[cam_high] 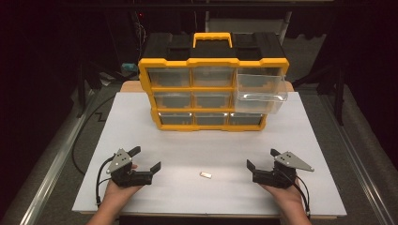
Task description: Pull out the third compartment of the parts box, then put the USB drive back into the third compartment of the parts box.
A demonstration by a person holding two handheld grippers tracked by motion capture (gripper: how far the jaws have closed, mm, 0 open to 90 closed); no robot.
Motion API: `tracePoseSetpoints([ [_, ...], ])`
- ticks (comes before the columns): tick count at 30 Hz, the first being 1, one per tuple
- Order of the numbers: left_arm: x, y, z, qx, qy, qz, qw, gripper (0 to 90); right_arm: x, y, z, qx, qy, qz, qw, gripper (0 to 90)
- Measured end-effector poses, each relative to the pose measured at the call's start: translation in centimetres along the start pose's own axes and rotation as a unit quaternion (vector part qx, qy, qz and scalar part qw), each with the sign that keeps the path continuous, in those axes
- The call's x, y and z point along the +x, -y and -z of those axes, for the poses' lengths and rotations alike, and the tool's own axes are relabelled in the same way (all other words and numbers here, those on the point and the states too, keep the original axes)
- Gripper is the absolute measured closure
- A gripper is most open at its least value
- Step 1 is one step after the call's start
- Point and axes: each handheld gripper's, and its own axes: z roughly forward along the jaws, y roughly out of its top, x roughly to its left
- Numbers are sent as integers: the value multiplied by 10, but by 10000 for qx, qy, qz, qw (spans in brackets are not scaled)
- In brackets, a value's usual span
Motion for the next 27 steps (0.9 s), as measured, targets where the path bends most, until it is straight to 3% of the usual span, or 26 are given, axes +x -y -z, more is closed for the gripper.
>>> tracePoseSetpoints([
  [13,0,1,-1,29,-25,-122,9999,3,2,-3,2,99,108,227,9996,0],
  [27,-2,2,3,-9,27,-178,9998,4,5,-4,-1,497,154,372,9980,0],
])
